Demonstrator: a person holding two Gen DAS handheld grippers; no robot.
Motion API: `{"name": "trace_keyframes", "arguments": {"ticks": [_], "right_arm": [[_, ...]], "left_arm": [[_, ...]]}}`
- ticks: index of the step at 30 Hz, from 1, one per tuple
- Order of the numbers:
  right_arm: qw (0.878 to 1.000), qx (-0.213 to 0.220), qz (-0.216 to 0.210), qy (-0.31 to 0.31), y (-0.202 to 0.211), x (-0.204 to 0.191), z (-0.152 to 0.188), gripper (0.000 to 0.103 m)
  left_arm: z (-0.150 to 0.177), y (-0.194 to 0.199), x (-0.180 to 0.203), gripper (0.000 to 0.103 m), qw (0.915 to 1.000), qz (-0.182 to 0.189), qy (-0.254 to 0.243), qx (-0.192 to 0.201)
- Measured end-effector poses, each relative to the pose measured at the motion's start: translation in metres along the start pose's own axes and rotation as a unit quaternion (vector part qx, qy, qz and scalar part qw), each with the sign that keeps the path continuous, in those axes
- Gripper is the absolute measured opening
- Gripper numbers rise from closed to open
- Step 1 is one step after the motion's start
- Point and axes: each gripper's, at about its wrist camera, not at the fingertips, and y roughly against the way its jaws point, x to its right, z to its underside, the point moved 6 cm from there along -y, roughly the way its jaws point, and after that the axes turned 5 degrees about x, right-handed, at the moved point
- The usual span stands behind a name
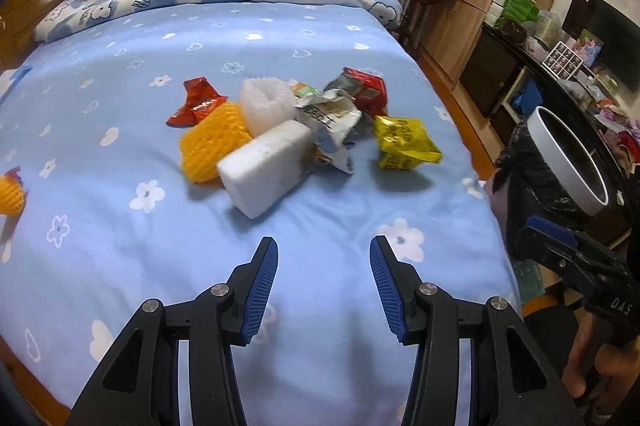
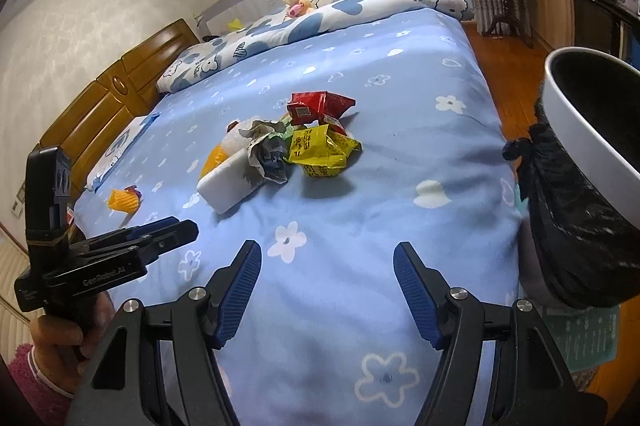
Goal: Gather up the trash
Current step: 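Grasp the white foam block with the left tool while the right tool grasps the yellow wrapper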
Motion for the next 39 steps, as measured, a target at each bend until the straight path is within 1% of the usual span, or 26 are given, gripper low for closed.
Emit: {"name": "trace_keyframes", "arguments": {"ticks": [3,6,11,17,22,24,27,29,30,31,32,34,35,39], "right_arm": [[1.0,-0.002,-0.005,-0.002,-0.01,-0.001,-0.005,0.07],[1.0,0.0,-0.011,0.001,-0.02,-0.003,-0.01,0.07],[1.0,-0.002,-0.011,0.003,-0.042,-0.003,-0.021,0.07],[1.0,-0.004,-0.015,0.011,-0.071,-0.005,-0.034,0.07],[1.0,-0.011,-0.016,0.009,-0.096,-0.003,-0.041,0.07],[1.0,-0.013,-0.015,0.008,-0.104,-0.002,-0.043,0.07],[1.0,-0.016,-0.012,0.003,-0.113,0.002,-0.044,0.07],[1.0,-0.02,-0.01,-0.003,-0.118,0.005,-0.043,0.068],[1.0,-0.02,-0.012,-0.007,-0.119,0.006,-0.043,0.066],[1.0,-0.019,-0.013,-0.008,-0.119,0.006,-0.043,0.053],[1.0,-0.02,-0.013,-0.007,-0.119,0.005,-0.043,0.034],[1.0,-0.022,-0.008,-0.003,-0.118,0.005,-0.042,0.019],[1.0,-0.021,-0.012,-0.004,-0.115,0.005,-0.041,0.008],[1.0,-0.012,-0.017,0.001,-0.101,0.003,-0.04,0.007]], "left_arm": [[-0.004,-0.004,-0.007,0.05,1.0,-0.005,-0.002,-0.001],[-0.013,-0.016,-0.014,0.054,1.0,-0.004,-0.001,-0.004],[-0.028,-0.042,-0.041,0.058,0.9999,-0.013,0.001,-0.005],[-0.041,-0.069,-0.059,0.058,0.9998,-0.009,0.015,-0.013],[-0.047,-0.092,-0.058,0.058,0.9997,0.003,0.017,-0.017],[-0.046,-0.101,-0.057,0.058,0.9996,0.002,0.017,-0.022],[-0.045,-0.113,-0.055,0.055,0.9995,0.0,0.016,-0.025],[-0.044,-0.117,-0.054,0.039,0.9996,-0.009,0.015,-0.024],[-0.044,-0.118,-0.055,0.038,0.9995,-0.013,0.016,-0.024],[-0.044,-0.118,-0.056,0.036,0.9995,-0.01,0.022,-0.023],[-0.043,-0.118,-0.058,0.035,0.9994,-0.008,0.027,-0.022],[-0.041,-0.115,-0.06,0.033,0.9992,-0.007,0.033,-0.019],[-0.04,-0.114,-0.06,0.032,0.9992,-0.007,0.035,-0.017],[-0.033,-0.101,-0.057,0.031,0.9991,-0.012,0.04,-0.006]]}}
